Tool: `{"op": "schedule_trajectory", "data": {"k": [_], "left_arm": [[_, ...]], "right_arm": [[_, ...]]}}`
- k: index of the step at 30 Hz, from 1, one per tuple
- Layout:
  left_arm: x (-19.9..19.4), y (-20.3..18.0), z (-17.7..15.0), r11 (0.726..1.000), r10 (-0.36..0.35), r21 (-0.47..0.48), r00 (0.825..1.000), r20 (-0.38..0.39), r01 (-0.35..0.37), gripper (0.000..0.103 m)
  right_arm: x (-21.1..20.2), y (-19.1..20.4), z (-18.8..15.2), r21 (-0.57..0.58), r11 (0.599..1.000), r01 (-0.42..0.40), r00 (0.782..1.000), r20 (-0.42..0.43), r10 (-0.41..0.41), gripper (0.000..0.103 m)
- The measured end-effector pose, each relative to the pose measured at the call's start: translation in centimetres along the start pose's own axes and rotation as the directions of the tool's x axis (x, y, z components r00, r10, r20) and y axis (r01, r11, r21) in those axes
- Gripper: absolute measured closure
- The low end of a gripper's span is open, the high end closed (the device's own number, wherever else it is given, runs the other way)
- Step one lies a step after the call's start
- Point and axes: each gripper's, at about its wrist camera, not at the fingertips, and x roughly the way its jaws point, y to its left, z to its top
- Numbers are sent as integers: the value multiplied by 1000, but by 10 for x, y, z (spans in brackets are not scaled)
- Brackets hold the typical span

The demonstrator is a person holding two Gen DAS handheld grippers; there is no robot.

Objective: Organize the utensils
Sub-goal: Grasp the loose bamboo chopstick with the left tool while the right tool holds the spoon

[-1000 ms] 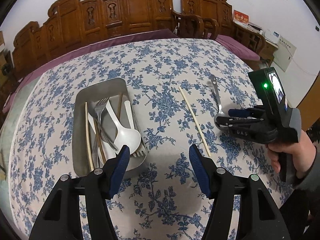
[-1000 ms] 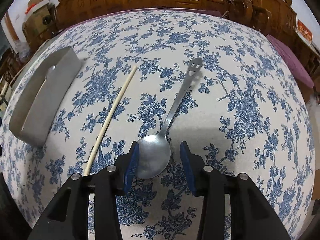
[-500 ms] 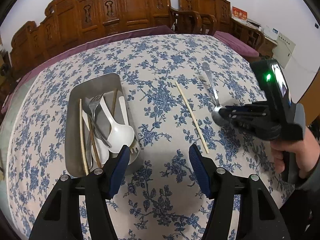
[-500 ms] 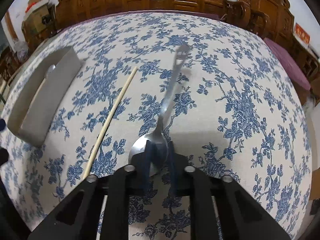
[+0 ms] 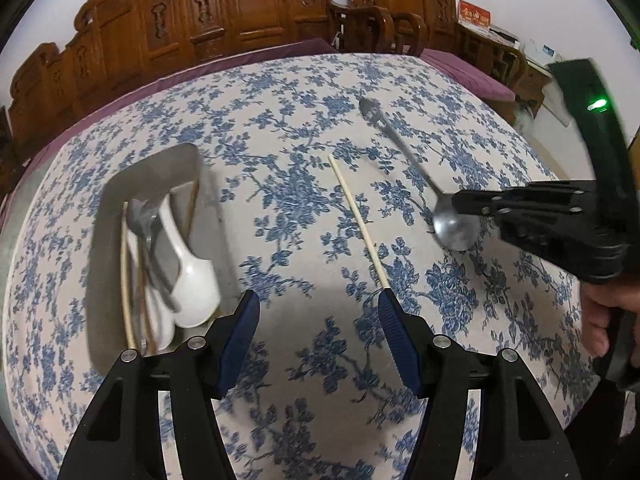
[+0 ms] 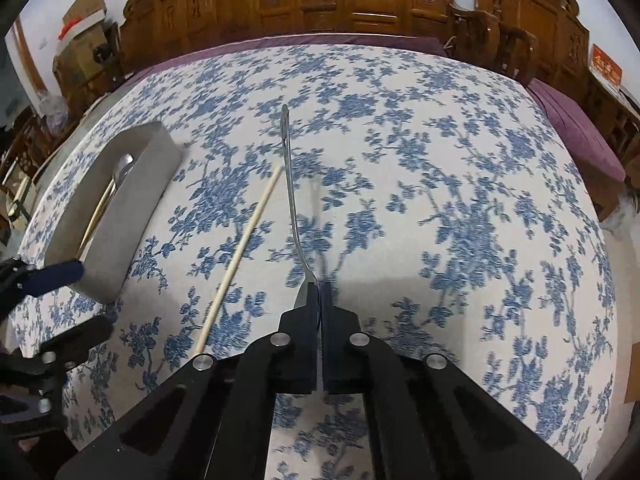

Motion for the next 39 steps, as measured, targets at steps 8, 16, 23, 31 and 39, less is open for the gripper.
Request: {"op": "schedule_trajectory", "data": {"k": [8, 16, 23, 31, 39], "left_arm": [[30, -25, 10, 1000, -5, 30, 1000, -21, 5, 44], [51, -38, 17, 1000, 5, 30, 999, -42, -4, 48], [67, -42, 22, 999, 34, 22, 997, -64, -33, 55], [70, -39, 21, 1000, 22, -7, 997, -69, -22, 68], [67, -36, 18, 1000, 18, -16, 997, -81, -19, 99]], "right_arm": [[-13, -25, -9, 18, 1000, 7, 1000, 1, -7, 101], [-16, -33, -22, 22, 1000, 6, 1000, -11, -5, 101], [-16, -33, -27, 17, 1000, 0, 1000, -15, 0, 101], [-16, -34, -32, 22, 1000, -7, 1000, -19, 7, 101], [-21, -26, -30, 18, 1000, -9, 1000, -14, 9, 101]]}}
